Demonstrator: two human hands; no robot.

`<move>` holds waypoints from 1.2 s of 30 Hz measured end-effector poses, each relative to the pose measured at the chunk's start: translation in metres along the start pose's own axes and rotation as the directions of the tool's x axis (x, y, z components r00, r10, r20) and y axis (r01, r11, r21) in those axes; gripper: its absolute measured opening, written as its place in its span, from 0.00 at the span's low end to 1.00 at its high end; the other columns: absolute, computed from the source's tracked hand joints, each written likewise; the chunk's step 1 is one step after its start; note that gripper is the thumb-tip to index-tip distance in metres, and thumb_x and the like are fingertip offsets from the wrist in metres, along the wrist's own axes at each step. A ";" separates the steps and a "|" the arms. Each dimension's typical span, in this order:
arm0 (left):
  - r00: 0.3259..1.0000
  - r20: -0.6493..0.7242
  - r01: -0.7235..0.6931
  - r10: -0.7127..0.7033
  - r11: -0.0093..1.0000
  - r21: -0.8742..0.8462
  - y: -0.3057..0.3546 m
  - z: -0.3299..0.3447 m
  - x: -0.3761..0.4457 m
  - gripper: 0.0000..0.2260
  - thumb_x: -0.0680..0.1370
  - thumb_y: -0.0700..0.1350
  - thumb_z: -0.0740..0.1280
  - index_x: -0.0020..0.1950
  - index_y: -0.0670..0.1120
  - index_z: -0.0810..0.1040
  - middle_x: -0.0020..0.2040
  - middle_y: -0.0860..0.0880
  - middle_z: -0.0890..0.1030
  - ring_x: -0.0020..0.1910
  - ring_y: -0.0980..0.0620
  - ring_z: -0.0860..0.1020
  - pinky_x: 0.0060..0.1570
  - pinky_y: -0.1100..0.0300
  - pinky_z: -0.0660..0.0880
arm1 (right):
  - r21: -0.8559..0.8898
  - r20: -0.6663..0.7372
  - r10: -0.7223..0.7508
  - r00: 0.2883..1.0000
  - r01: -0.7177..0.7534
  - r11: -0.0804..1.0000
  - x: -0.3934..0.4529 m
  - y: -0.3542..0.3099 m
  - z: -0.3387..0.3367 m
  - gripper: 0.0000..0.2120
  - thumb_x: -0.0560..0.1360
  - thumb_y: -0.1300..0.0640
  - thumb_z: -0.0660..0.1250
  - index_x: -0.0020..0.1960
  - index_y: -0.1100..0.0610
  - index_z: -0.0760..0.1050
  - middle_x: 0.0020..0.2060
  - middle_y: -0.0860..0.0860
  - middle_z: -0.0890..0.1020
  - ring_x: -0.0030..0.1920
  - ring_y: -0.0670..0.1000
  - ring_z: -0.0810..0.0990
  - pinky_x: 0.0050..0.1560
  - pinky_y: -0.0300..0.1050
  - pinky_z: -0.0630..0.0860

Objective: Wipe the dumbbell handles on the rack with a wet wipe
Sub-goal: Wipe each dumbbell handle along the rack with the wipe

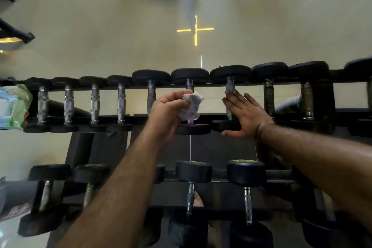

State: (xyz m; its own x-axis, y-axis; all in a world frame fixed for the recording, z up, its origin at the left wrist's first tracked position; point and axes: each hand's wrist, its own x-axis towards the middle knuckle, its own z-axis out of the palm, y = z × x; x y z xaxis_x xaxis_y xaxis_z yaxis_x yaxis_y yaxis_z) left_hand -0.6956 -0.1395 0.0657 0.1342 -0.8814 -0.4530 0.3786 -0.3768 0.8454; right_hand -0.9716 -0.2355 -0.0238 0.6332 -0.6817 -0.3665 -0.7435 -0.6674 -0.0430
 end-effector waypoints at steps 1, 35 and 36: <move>0.999 -0.039 -0.002 -0.003 0.993 -0.116 0.001 0.004 -0.011 0.15 0.74 0.32 0.66 0.59 0.38 0.84 0.52 0.39 0.86 0.47 0.44 0.84 0.44 0.50 0.83 | 0.030 0.009 0.046 0.999 -0.046 0.999 -0.003 -0.005 -0.005 0.61 0.68 0.13 0.39 0.87 0.51 0.36 0.85 0.50 0.35 0.85 0.51 0.34 0.85 0.56 0.37; 0.851 -0.073 -0.501 0.521 0.844 0.192 0.020 0.219 -0.353 0.11 0.79 0.41 0.75 0.60 0.41 0.82 0.49 0.40 0.87 0.44 0.45 0.86 0.42 0.52 0.82 | 0.287 -0.945 0.146 0.294 0.525 0.801 -0.383 -0.102 -0.162 0.07 0.76 0.58 0.81 0.53 0.55 0.89 0.51 0.48 0.83 0.55 0.53 0.81 0.59 0.45 0.76; 0.839 -0.063 -0.517 0.540 0.829 0.215 0.023 0.219 -0.354 0.09 0.80 0.38 0.74 0.59 0.41 0.82 0.48 0.41 0.87 0.45 0.45 0.86 0.44 0.53 0.82 | 0.333 -0.933 0.196 0.302 0.521 0.786 -0.382 -0.102 -0.167 0.06 0.76 0.58 0.81 0.53 0.54 0.89 0.51 0.47 0.83 0.55 0.53 0.81 0.59 0.44 0.76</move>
State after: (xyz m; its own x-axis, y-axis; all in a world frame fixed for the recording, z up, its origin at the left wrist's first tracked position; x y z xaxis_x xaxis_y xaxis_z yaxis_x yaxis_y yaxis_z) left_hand -0.9350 0.1015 0.3072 0.3748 -0.9253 0.0584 0.0479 0.0822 0.9955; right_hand -1.1016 0.0434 0.2756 0.2461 -0.6161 0.7483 -0.3264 -0.7796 -0.5345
